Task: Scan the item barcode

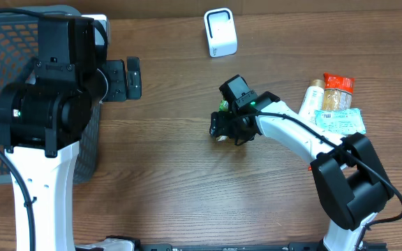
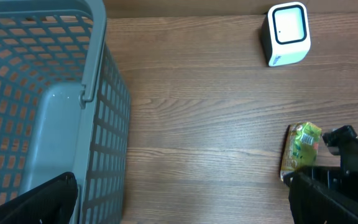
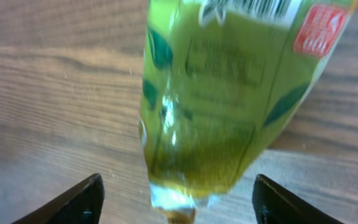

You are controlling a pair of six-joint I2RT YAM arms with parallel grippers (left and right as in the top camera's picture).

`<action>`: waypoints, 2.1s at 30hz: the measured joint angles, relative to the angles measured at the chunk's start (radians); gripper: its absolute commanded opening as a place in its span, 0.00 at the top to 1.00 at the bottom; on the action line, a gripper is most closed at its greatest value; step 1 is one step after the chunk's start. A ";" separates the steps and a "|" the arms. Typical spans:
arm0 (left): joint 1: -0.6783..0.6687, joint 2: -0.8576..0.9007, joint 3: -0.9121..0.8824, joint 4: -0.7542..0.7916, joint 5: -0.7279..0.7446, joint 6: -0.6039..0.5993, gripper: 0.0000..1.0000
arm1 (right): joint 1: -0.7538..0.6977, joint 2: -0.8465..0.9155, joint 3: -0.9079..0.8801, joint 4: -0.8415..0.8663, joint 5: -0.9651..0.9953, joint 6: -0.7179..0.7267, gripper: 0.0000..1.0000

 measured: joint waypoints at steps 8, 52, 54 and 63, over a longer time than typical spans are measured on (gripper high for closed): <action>0.000 0.000 0.000 0.000 0.000 0.000 0.00 | 0.000 0.068 0.003 0.044 0.033 0.046 0.61; 0.000 0.000 0.000 0.000 0.000 0.000 0.00 | 0.303 0.167 0.295 -0.489 0.434 -0.211 0.36; 0.000 0.000 0.000 0.000 0.000 0.000 0.01 | 0.276 0.124 0.295 -0.477 0.376 -0.216 0.30; 0.000 0.000 0.000 0.000 0.000 0.000 0.00 | 0.077 0.040 0.283 -0.455 0.292 -0.256 0.19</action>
